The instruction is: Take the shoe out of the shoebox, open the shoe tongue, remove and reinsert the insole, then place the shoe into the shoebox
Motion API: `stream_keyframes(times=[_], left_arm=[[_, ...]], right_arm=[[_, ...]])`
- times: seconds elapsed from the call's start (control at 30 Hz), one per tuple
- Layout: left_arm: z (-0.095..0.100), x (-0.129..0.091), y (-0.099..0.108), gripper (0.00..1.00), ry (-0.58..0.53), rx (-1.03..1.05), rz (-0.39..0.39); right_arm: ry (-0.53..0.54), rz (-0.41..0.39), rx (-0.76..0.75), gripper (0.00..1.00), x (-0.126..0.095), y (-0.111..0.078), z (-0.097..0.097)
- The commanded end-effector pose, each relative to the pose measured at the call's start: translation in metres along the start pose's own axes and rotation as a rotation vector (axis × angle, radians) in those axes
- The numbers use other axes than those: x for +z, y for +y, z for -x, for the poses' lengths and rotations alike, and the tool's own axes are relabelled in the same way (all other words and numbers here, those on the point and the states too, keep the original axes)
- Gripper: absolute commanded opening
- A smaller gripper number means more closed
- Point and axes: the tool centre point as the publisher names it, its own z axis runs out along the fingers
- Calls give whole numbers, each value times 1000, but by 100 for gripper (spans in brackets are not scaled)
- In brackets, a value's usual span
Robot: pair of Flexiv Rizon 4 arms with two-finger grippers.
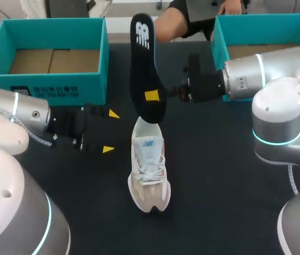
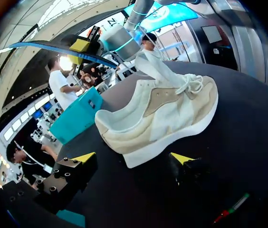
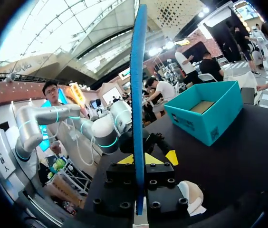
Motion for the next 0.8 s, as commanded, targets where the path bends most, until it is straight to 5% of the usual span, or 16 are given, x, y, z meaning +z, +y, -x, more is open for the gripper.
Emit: stream_keyframes(times=[0.03,0.3,0.8], left_arm=[[0,13,-1,100,-2,-7,13],[2,18,-11,100,-26,-23,-2],[4,20,-15,100,-34,-56,10]], right_arm=[[33,-9,-23,0,7,-10,20],[79,46,-6,0,12,-47,41],[79,46,-6,0,12,-47,41]])
